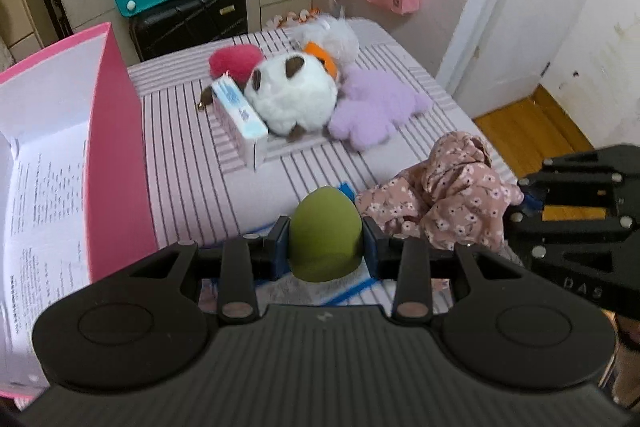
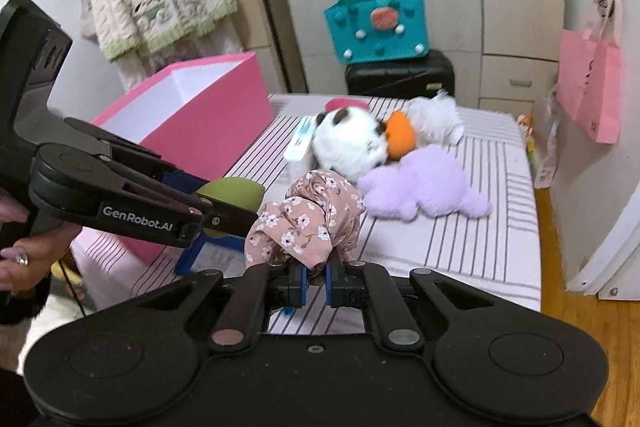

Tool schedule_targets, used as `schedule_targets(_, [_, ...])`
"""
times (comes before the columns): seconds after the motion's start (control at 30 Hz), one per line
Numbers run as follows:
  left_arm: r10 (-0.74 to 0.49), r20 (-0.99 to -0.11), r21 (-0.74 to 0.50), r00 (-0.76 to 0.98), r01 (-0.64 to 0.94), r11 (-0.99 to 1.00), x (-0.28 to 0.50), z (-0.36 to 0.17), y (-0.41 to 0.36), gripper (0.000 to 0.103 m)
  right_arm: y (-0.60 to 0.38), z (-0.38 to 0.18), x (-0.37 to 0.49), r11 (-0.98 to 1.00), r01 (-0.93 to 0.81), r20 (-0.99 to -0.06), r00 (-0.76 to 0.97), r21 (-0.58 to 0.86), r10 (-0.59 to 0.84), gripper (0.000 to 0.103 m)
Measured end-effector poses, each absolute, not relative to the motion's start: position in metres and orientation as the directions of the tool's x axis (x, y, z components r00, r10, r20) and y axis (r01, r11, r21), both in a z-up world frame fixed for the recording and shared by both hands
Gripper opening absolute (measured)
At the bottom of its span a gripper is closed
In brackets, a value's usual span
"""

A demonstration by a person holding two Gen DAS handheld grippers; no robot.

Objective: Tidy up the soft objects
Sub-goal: 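Lift the sponge with the left gripper while the right gripper carries the cloth toward the pink box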

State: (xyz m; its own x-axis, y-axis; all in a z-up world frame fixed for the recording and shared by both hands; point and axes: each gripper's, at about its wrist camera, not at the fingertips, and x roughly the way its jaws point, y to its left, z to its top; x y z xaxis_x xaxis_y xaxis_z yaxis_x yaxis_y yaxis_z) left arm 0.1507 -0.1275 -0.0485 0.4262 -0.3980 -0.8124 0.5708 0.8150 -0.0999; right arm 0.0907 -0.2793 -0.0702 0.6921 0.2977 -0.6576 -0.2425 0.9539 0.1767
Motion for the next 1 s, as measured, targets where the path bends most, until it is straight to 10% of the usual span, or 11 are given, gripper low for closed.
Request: schedule_targets(1.0, [-0.374, -0.856, -0.103, 0.358, 0.59, 0.801, 0.082, 0.024, -0.001, 0.037, -0.18, 0.011, 0.053, 0.802, -0.548, -0.735, 0.438, 0.238, 0.517, 0.01])
